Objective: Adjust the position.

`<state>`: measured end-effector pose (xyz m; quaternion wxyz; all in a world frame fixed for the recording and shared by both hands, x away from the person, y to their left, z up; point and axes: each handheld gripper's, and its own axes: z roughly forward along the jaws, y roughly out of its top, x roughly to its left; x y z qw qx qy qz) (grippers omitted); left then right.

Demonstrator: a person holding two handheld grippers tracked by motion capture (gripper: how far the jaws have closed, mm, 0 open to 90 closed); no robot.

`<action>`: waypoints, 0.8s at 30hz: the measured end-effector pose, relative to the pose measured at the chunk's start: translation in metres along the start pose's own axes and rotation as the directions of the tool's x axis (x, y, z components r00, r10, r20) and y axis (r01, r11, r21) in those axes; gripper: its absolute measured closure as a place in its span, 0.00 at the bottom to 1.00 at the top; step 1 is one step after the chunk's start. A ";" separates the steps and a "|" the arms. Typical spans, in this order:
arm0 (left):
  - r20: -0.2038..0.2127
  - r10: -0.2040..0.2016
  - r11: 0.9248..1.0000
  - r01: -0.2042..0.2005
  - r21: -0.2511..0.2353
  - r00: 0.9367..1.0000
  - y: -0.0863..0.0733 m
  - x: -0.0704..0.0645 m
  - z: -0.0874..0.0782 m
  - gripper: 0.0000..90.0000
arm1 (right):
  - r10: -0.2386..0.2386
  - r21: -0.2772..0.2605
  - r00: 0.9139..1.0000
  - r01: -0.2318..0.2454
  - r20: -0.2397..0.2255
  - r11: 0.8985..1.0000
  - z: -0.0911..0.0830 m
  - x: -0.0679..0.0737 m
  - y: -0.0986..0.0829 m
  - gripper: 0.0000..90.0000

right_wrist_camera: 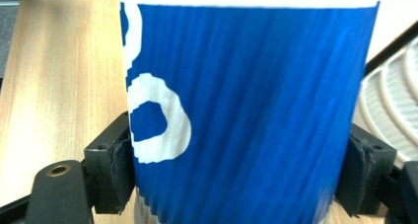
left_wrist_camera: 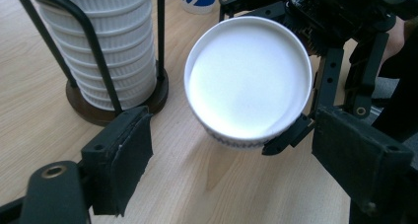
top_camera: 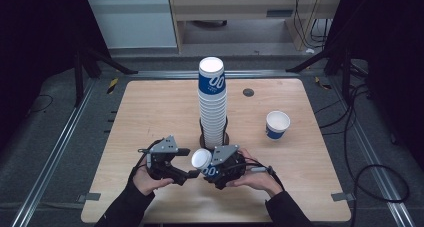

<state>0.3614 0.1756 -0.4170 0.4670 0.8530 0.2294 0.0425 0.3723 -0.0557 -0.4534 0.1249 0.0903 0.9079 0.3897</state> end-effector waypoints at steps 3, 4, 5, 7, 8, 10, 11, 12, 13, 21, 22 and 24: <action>0.009 0.002 1.000 -0.002 0.007 1.000 -0.001 -0.001 0.003 0.16 | -0.007 -0.004 1.000 0.007 -0.012 1.000 0.003 0.003 0.002 0.22; 0.010 0.003 1.000 -0.003 0.010 1.000 -0.001 -0.001 0.004 0.17 | -0.009 -0.004 1.000 0.009 -0.018 1.000 0.004 0.003 0.002 0.22; 0.014 0.006 1.000 -0.006 0.014 1.000 -0.001 -0.002 0.005 0.17 | -0.011 -0.002 1.000 0.011 -0.019 1.000 0.005 0.004 0.003 0.22; 0.021 0.009 1.000 -0.009 0.019 1.000 0.000 -0.003 0.007 0.17 | -0.016 -0.001 1.000 0.016 -0.022 1.000 0.007 0.005 0.004 0.22; 0.023 0.011 1.000 -0.012 0.023 1.000 0.000 -0.004 0.008 0.17 | -0.021 0.002 0.999 0.021 -0.025 1.000 0.008 0.006 0.004 0.22; 0.027 0.016 0.999 -0.017 0.030 0.999 0.000 -0.005 0.010 0.17 | -0.025 0.005 0.999 0.025 -0.031 1.000 0.011 0.007 0.005 0.22; 0.033 0.017 0.999 -0.018 0.033 0.999 0.000 -0.005 0.011 0.17 | -0.025 0.006 0.999 0.025 -0.033 1.000 0.011 0.008 0.005 0.22; 0.035 0.019 0.999 -0.020 0.036 0.999 0.000 -0.005 0.012 0.18 | -0.030 0.005 0.999 0.031 -0.037 1.000 0.012 0.009 0.006 0.22; 0.036 0.018 0.999 -0.019 0.040 0.999 -0.001 -0.006 0.013 0.18 | -0.030 0.004 0.999 0.030 -0.039 1.000 0.013 0.010 0.006 0.22; 0.047 0.021 0.998 -0.023 0.059 0.999 -0.002 -0.006 0.017 0.22 | -0.036 0.009 0.998 0.037 -0.051 0.999 0.015 0.012 0.007 0.22; 0.045 0.020 0.998 -0.023 0.059 0.999 -0.002 -0.006 0.017 0.23 | -0.037 0.011 0.998 0.037 -0.053 0.999 0.015 0.012 0.007 0.21; 0.039 0.017 0.998 -0.020 0.060 0.999 -0.003 -0.006 0.017 0.26 | -0.039 0.013 0.998 0.040 -0.053 0.999 0.016 0.012 0.007 0.21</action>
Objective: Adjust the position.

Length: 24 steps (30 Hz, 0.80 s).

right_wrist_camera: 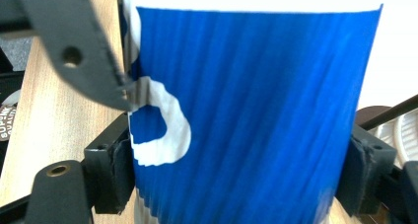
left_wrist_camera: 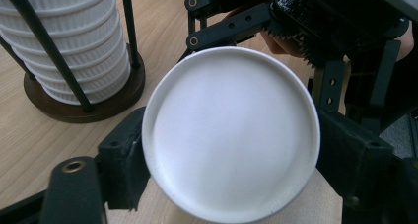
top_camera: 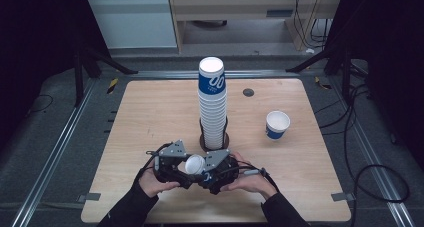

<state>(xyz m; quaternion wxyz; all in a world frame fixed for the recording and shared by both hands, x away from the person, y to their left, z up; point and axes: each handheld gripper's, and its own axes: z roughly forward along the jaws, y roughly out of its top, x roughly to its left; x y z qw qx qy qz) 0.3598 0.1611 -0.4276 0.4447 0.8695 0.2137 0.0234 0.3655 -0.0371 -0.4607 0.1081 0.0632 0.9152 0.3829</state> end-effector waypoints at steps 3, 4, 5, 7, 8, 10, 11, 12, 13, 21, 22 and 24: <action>-0.002 -0.001 1.000 0.001 -0.003 1.000 0.000 0.001 -0.001 0.28 | 0.003 -0.002 1.000 -0.003 -0.001 1.000 0.000 0.000 0.000 0.21; -0.003 -0.001 1.000 0.001 -0.003 1.000 0.000 0.001 -0.001 0.28 | 0.005 -0.003 1.000 -0.005 0.000 1.000 0.000 0.000 0.000 0.21; -0.005 0.000 1.000 0.000 -0.003 1.000 0.000 0.000 -0.001 0.28 | 0.006 -0.002 1.000 -0.006 -0.001 1.000 0.000 0.000 0.000 0.21; -0.005 -0.002 1.000 0.002 0.000 1.000 0.000 0.001 -0.001 0.29 | 0.009 0.001 1.000 -0.009 0.002 1.000 0.001 0.000 0.001 0.20; -0.008 -0.003 1.000 0.003 -0.001 1.000 0.000 0.001 -0.001 0.29 | 0.017 0.001 1.000 -0.017 0.001 1.000 0.001 0.000 0.001 0.20; -0.009 -0.011 1.000 0.011 -0.001 1.000 0.000 0.001 -0.002 0.29 | 0.018 -0.003 1.000 -0.018 0.007 1.000 0.001 0.000 0.001 0.18; -0.012 -0.010 1.000 0.010 -0.003 1.000 0.000 0.002 -0.002 0.29 | 0.033 -0.010 0.999 -0.033 0.005 0.999 0.001 -0.001 0.001 0.16; -0.014 -0.010 1.000 0.010 -0.006 1.000 0.000 0.002 -0.003 0.29 | 0.047 -0.017 0.999 -0.047 0.002 0.999 0.001 -0.002 0.001 0.14; -0.012 -0.014 1.000 0.014 -0.008 1.000 0.000 0.002 -0.003 0.29 | 0.057 -0.018 0.998 -0.057 -0.003 0.998 0.000 -0.002 0.001 0.11; -0.033 -0.032 0.997 0.030 -0.065 0.999 0.001 0.010 -0.021 0.29 | 0.119 -0.085 0.993 -0.116 0.028 0.990 -0.017 -0.012 0.001 0.07; -0.040 -0.033 0.997 0.030 -0.070 0.999 0.000 0.012 -0.023 0.29 | 0.123 -0.097 0.992 -0.120 0.025 0.988 -0.019 -0.013 0.000 0.07; -0.044 -0.040 0.996 0.036 -0.084 0.998 -0.001 0.014 -0.027 0.29 | 0.133 -0.120 0.991 -0.129 0.031 0.984 -0.025 -0.015 -0.001 0.07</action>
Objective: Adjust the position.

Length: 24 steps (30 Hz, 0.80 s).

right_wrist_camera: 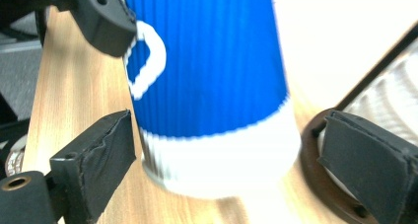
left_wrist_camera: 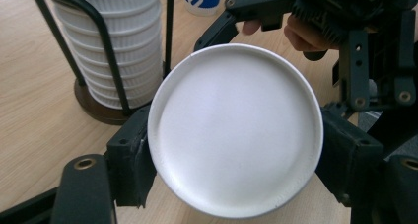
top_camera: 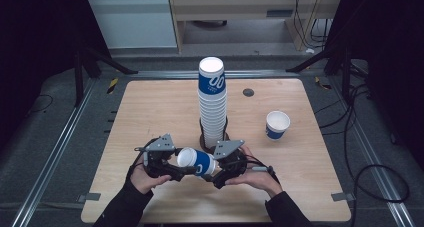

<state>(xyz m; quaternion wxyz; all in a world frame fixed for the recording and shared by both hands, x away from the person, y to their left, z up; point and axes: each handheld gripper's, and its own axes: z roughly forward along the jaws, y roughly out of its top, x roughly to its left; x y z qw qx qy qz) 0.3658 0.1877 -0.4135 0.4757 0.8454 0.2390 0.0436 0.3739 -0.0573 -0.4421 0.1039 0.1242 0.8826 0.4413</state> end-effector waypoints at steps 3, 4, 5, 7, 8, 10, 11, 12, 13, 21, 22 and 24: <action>-0.019 -0.008 1.000 0.007 -0.018 1.000 0.000 0.004 -0.006 0.29 | 0.018 -0.037 1.000 -0.018 0.005 0.999 -0.010 -0.004 -0.001 0.07; -0.019 -0.008 1.000 0.007 -0.018 1.000 0.000 0.004 -0.006 0.29 | 0.018 -0.037 1.000 -0.018 0.005 0.999 -0.010 -0.004 -0.001 0.07; -0.029 -0.015 1.000 0.014 -0.028 0.999 0.000 0.006 -0.008 0.29 | 0.023 -0.047 1.000 -0.023 0.008 0.999 -0.013 -0.006 -0.001 0.07; -0.043 -0.025 0.999 0.023 -0.040 0.999 -0.001 0.009 -0.012 0.29 | 0.051 -0.086 0.998 -0.049 0.022 0.995 -0.025 -0.012 -0.003 0.07; -0.047 -0.036 0.998 0.033 -0.059 0.998 -0.001 0.011 -0.016 0.29 | 0.064 -0.102 0.998 -0.061 0.024 0.993 -0.028 -0.014 -0.004 0.07; -0.047 -0.045 0.996 0.041 -0.085 0.998 -0.001 0.013 -0.019 0.29 | 0.082 -0.123 0.996 -0.079 0.021 0.989 -0.034 -0.017 -0.006 0.07; -0.047 -0.045 0.996 0.041 -0.085 0.998 -0.001 0.013 -0.019 0.29 | 0.086 -0.130 0.996 -0.082 0.026 0.988 -0.036 -0.019 -0.007 0.07; -0.051 -0.047 0.993 0.042 -0.106 0.998 -0.001 0.013 -0.021 0.29 | 0.088 -0.136 0.996 -0.084 0.030 0.987 -0.039 -0.020 -0.008 0.07; -0.051 -0.047 0.993 0.042 -0.106 0.998 -0.001 0.013 -0.021 0.29 | 0.088 -0.136 0.996 -0.084 0.030 0.987 -0.039 -0.020 -0.008 0.07; -0.028 -0.039 0.987 0.034 -0.158 0.999 0.001 0.009 -0.023 0.29 | 0.125 -0.183 0.992 -0.124 -0.008 0.975 -0.044 -0.024 -0.014 0.07; -0.017 -0.033 0.986 0.030 -0.163 0.999 0.002 0.008 -0.022 0.29 | 0.138 -0.199 0.990 -0.143 -0.037 0.969 -0.044 -0.025 -0.015 0.07; -0.005 -0.028 0.986 0.027 -0.164 1.000 0.002 0.007 -0.021 0.29 | 0.145 -0.205 0.988 -0.154 -0.056 0.967 -0.043 -0.026 -0.017 0.07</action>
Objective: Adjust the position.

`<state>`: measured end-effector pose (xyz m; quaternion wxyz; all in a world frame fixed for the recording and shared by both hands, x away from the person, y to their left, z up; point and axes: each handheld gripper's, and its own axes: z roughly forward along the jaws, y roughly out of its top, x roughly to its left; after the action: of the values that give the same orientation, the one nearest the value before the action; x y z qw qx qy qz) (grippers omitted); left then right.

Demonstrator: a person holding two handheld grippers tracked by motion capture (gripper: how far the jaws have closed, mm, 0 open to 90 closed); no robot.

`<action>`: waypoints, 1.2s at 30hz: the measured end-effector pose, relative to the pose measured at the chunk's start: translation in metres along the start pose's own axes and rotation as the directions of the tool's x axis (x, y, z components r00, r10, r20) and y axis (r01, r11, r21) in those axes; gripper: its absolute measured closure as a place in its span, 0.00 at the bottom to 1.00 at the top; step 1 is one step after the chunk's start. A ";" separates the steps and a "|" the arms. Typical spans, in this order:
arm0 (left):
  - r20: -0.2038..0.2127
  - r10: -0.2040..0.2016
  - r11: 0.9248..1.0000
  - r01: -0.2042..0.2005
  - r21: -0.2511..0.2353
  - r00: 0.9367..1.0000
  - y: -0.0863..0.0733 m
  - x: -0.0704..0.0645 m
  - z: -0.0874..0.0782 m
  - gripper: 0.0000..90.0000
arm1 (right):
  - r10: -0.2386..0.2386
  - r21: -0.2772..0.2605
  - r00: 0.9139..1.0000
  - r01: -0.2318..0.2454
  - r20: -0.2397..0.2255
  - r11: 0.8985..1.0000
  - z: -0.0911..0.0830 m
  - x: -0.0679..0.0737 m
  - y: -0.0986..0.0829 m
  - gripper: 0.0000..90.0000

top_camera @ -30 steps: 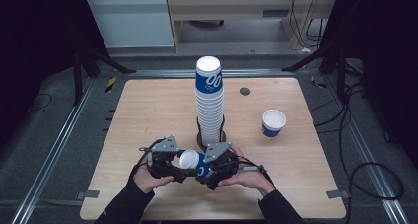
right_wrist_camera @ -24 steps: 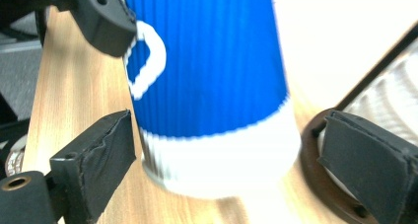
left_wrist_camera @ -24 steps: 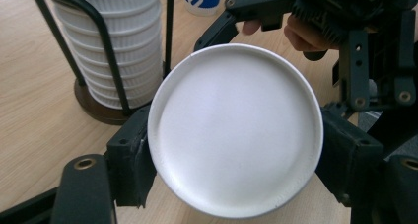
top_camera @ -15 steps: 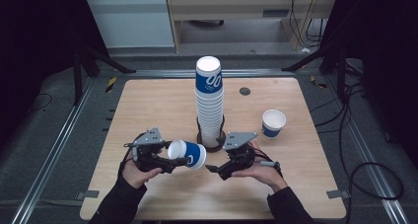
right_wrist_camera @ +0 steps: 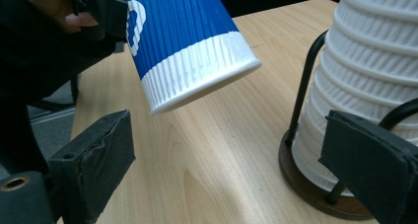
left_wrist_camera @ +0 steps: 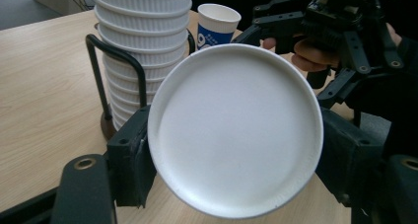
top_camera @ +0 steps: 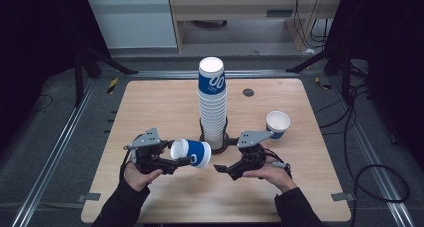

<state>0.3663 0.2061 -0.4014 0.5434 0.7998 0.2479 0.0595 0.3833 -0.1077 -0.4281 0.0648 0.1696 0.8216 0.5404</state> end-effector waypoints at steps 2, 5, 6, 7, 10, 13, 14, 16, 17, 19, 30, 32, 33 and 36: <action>0.003 -0.002 1.000 0.002 -0.005 1.000 0.000 -0.001 0.001 0.29 | 0.003 0.003 1.000 -0.003 -0.009 1.000 0.002 0.000 -0.002 0.07; 0.018 -0.001 1.000 0.001 -0.008 1.000 0.000 -0.002 0.003 0.29 | 0.007 0.008 1.000 -0.006 -0.018 1.000 0.004 0.000 -0.004 0.07; 0.025 0.000 1.000 0.000 -0.016 1.000 0.000 -0.003 0.003 0.29 | 0.008 0.008 1.000 -0.008 -0.029 1.000 0.006 0.000 -0.004 0.07; 0.025 0.000 1.000 0.000 -0.016 1.000 0.000 -0.003 0.003 0.29 | 0.007 0.006 0.999 -0.006 -0.033 1.000 0.006 0.001 -0.004 0.07; 0.039 0.004 0.999 -0.002 -0.036 0.999 0.001 -0.005 0.003 0.29 | 0.013 -0.016 0.998 -0.014 -0.059 1.000 0.007 0.002 -0.004 0.07; 0.058 0.010 0.999 -0.007 -0.051 0.998 0.002 -0.007 0.004 0.29 | 0.008 -0.016 0.998 -0.009 -0.069 1.000 0.008 0.004 -0.003 0.07; 0.062 0.012 0.999 -0.009 -0.053 0.998 0.003 -0.008 0.004 0.29 | 0.004 -0.014 0.997 -0.005 -0.072 1.000 0.009 0.004 -0.003 0.07; 0.068 0.014 0.998 -0.011 -0.056 0.998 0.003 -0.008 0.005 0.29 | 0.004 -0.016 0.997 -0.005 -0.083 1.000 0.010 0.005 -0.003 0.07; 0.073 0.018 0.998 -0.014 -0.058 0.997 0.003 -0.010 0.006 0.29 | 0.005 -0.020 0.996 -0.006 -0.090 1.000 0.010 0.005 -0.003 0.07; 0.077 0.018 0.998 -0.014 -0.059 0.997 0.003 -0.010 0.006 0.29 | 0.004 -0.029 0.995 -0.007 -0.099 1.000 0.011 0.006 -0.002 0.07; 0.133 0.045 0.997 -0.037 -0.060 0.990 0.005 -0.019 0.011 0.29 | -0.002 -0.046 0.987 -0.006 -0.162 0.999 0.018 0.010 -0.002 0.06; 0.142 0.048 0.998 -0.041 -0.055 0.989 0.005 -0.020 0.013 0.29 | -0.005 -0.055 0.985 -0.004 -0.173 0.998 0.019 0.011 -0.002 0.06; 0.143 0.047 0.998 -0.040 -0.053 0.989 0.004 -0.021 0.014 0.29 | -0.005 -0.060 0.983 -0.007 -0.182 0.998 0.020 0.011 -0.002 0.06; 0.155 0.051 0.998 -0.044 -0.047 0.987 0.003 -0.022 0.017 0.29 | -0.006 -0.062 0.982 -0.006 -0.190 0.998 0.021 0.011 -0.002 0.06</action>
<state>0.3543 0.1810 -0.4017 0.5766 0.7958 0.1842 0.0152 0.3787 -0.0859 -0.4377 -0.0088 0.1150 0.8069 0.5793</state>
